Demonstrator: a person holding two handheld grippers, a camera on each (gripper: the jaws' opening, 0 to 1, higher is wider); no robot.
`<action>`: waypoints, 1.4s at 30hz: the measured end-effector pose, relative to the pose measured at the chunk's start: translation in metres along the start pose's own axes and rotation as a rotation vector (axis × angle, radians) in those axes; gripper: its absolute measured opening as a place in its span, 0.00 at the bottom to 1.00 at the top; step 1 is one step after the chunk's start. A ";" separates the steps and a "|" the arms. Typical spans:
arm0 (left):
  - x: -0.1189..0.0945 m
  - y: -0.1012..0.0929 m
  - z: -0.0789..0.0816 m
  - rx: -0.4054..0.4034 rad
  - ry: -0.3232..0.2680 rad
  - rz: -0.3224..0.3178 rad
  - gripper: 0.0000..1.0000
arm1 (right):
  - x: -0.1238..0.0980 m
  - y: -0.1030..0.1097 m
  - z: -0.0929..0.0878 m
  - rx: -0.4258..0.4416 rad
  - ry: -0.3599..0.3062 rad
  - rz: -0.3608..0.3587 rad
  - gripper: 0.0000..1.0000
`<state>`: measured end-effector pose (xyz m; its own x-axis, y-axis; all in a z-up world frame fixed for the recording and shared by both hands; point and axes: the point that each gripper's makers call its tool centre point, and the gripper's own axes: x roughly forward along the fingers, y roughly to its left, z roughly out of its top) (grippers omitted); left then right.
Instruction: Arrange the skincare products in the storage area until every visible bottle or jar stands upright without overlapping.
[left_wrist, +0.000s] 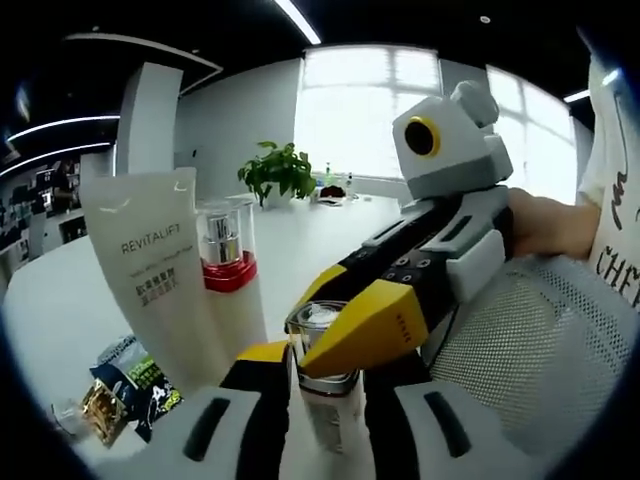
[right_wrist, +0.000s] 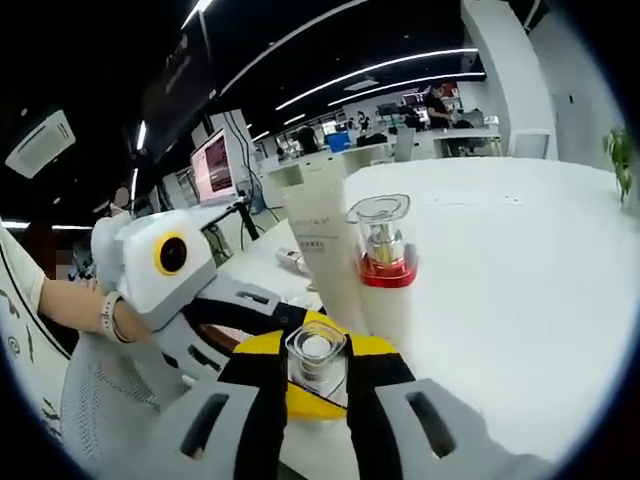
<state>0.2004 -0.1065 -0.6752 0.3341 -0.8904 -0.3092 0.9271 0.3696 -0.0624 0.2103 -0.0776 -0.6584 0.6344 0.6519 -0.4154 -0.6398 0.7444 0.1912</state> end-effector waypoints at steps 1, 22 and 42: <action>0.000 0.000 0.000 0.000 0.001 0.000 0.25 | 0.000 0.001 0.000 -0.001 0.000 -0.003 0.21; 0.001 0.005 -0.018 0.063 0.111 0.005 0.18 | 0.001 0.001 0.000 -0.135 0.018 -0.026 0.21; -0.004 -0.001 -0.021 0.059 0.167 -0.016 0.22 | 0.006 0.008 0.001 -0.166 0.017 0.009 0.22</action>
<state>0.1944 -0.0978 -0.6942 0.2905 -0.8376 -0.4627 0.9421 0.3350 -0.0149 0.2099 -0.0677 -0.6587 0.6220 0.6545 -0.4299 -0.7089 0.7038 0.0457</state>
